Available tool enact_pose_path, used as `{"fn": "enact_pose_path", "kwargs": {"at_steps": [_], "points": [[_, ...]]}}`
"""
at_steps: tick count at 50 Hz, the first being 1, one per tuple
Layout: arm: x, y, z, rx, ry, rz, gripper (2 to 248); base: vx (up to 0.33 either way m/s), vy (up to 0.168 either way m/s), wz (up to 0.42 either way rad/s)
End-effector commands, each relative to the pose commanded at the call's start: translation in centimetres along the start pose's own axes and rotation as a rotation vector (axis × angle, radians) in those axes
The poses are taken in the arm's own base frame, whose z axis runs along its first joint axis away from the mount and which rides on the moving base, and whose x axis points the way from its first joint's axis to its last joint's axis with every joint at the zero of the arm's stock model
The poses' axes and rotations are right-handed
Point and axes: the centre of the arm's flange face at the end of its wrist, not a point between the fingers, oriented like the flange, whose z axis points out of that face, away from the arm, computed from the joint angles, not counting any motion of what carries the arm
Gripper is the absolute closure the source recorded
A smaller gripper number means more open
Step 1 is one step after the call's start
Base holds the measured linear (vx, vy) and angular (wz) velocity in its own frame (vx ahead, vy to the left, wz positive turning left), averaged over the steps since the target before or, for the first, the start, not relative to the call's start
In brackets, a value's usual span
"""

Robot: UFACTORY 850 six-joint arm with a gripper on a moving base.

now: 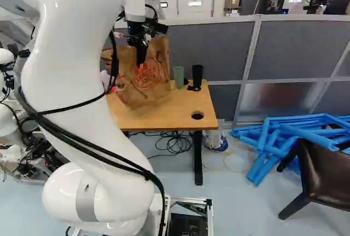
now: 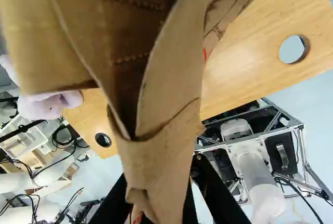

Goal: Pick up the bag on the ground and place it on the table

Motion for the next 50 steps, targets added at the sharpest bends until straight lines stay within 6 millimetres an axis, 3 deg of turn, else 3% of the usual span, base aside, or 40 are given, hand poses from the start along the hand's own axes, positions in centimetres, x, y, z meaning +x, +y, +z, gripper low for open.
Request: {"fn": "enact_pose_path", "kwargs": {"at_steps": [50], "points": [[3.4,-0.5,7.6,-0.072,-0.107,0.025,227,0.0,0.0,0.0]]}}
